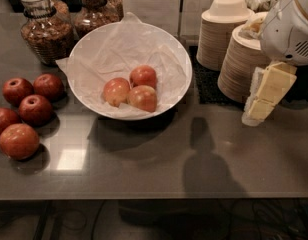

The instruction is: Pick apple from white bowl

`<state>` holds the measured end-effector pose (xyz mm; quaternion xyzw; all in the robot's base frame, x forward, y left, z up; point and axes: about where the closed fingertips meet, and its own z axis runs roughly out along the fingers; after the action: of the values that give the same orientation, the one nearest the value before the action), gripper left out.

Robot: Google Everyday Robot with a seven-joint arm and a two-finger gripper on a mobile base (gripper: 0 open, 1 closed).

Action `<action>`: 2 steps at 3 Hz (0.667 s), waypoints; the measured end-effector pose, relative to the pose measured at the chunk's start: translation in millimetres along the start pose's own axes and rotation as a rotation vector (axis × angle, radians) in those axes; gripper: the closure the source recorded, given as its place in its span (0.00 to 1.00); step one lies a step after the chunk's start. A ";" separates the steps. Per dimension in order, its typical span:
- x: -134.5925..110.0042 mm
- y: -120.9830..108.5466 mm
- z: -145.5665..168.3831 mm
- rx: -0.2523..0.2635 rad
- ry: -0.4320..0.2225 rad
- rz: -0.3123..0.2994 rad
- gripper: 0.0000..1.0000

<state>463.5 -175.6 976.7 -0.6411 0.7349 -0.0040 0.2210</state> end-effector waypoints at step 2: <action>-45.6 -5.1 36.6 -0.057 -0.132 -0.130 0.14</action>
Offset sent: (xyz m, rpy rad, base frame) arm 0.0278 0.0782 -0.0288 0.1167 0.0064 0.2564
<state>484.0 -123.2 959.7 -0.6923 0.6756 0.0449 0.2497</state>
